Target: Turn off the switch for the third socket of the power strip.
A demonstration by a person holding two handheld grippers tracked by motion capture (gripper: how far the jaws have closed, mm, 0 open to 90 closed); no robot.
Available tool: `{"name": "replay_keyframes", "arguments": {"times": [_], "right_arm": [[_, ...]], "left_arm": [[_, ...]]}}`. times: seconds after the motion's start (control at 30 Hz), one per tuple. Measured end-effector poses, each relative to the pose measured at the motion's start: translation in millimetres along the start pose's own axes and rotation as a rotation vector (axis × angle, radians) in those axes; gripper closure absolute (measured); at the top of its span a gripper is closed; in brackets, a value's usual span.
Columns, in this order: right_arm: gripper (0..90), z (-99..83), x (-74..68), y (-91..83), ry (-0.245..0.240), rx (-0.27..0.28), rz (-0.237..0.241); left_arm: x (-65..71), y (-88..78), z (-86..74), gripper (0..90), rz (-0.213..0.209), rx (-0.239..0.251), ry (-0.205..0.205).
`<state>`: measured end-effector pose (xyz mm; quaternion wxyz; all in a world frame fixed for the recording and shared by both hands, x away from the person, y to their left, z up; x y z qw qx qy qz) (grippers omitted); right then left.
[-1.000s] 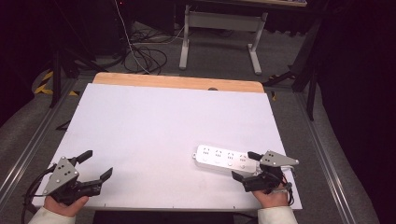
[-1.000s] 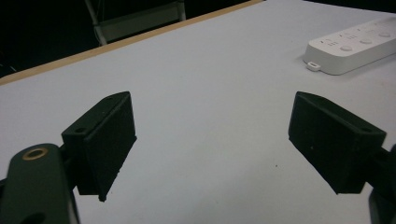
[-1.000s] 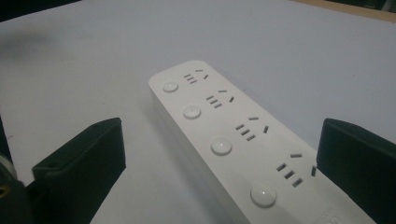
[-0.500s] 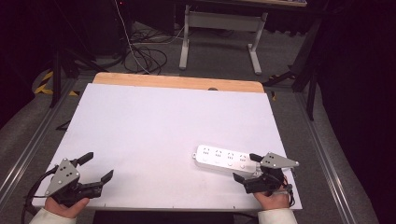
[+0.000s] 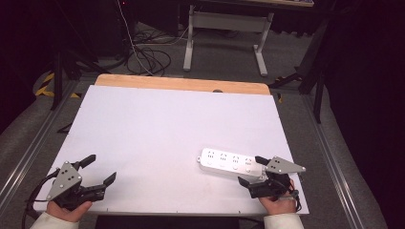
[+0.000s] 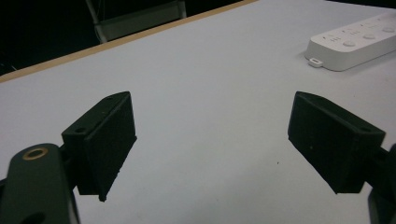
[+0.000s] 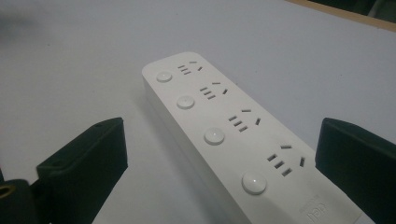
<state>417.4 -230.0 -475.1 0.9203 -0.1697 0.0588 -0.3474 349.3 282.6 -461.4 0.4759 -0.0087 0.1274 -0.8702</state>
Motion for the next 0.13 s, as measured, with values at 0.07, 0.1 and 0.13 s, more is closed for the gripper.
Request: {"name": "replay_keyframes", "arguments": {"times": [0.07, 0.1, 0.13], "right_arm": [[3.3, 0.2, -0.2, -0.1, 0.003, -0.001, 0.001], [3.4, 0.5, -0.3, -0.1, 0.001, 0.001, 0.001], [3.4, 0.8, -0.8, -0.3, 0.004, 0.0, 0.0]], "left_arm": [[-0.1, -0.3, 0.2, 15.5, 0.003, 0.002, 0.0], [-0.4, -0.4, 0.2, 15.5, 0.004, 0.003, 0.0], [-0.3, -0.5, 0.1, 15.5, 0.005, 0.004, -0.004]]}}
Point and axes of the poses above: each handheld gripper's, and its own axes: y roughly forward along the jaws, z roughly out of its top, x roughly to its right, the point moved 3 cm from there along y, roughly forward along the jaws, and after that the axes turned 8 degrees about x, right-handed, at the moved point
